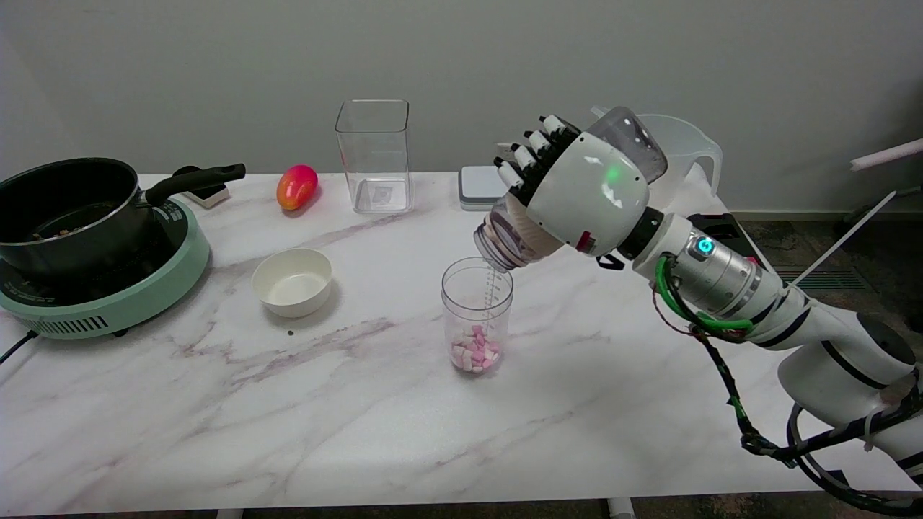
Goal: Pour the content into the transparent cup.
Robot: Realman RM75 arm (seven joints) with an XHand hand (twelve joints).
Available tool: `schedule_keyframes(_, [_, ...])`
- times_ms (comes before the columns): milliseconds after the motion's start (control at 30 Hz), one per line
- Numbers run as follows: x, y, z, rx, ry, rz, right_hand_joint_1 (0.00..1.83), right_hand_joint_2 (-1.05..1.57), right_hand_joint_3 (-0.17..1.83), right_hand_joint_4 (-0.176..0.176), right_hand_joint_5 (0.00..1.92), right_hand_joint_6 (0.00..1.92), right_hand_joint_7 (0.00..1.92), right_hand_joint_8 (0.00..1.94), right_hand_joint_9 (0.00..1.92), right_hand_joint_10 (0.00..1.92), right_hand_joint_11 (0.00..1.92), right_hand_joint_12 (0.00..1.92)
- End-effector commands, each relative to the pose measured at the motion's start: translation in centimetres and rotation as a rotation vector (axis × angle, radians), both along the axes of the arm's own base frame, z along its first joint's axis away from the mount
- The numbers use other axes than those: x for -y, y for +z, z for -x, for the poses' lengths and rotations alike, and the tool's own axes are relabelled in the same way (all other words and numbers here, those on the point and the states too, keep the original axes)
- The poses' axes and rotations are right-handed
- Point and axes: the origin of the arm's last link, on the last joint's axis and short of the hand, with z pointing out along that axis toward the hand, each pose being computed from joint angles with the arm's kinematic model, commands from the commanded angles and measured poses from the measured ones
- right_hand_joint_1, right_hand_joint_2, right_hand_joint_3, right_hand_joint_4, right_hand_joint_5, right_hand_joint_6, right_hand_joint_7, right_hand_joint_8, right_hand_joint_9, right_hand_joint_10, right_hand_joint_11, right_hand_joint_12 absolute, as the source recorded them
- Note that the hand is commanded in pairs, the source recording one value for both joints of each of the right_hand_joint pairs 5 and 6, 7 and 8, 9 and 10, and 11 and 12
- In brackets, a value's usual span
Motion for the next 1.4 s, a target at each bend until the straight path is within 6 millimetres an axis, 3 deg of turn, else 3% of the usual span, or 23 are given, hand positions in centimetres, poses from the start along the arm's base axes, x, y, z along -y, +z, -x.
schedule_keyframes(33, [0.1,-0.6,-1.0,-0.050,0.028,0.006,1.19,1.55,0.39,0.000,1.92,1.92,1.89,1.89,1.62,1.62,1.37,1.37])
schedule_keyframes(767, [-0.2,-0.1,-2.7,-0.059,0.082,-0.032,1.20,1.54,0.39,0.000,1.92,1.92,1.89,1.89,1.61,1.61,1.36,1.36])
schedule_keyframes(967, [-0.1,-1.5,-0.8,-0.060,0.013,-0.076,1.20,1.53,0.40,0.000,1.92,1.92,1.89,1.89,1.61,1.61,1.36,1.36])
schedule_keyframes(1400, [0.1,-2.8,0.1,-0.099,-0.016,-0.076,1.21,1.52,0.40,0.000,1.92,1.92,1.88,1.88,1.60,1.60,1.35,1.35])
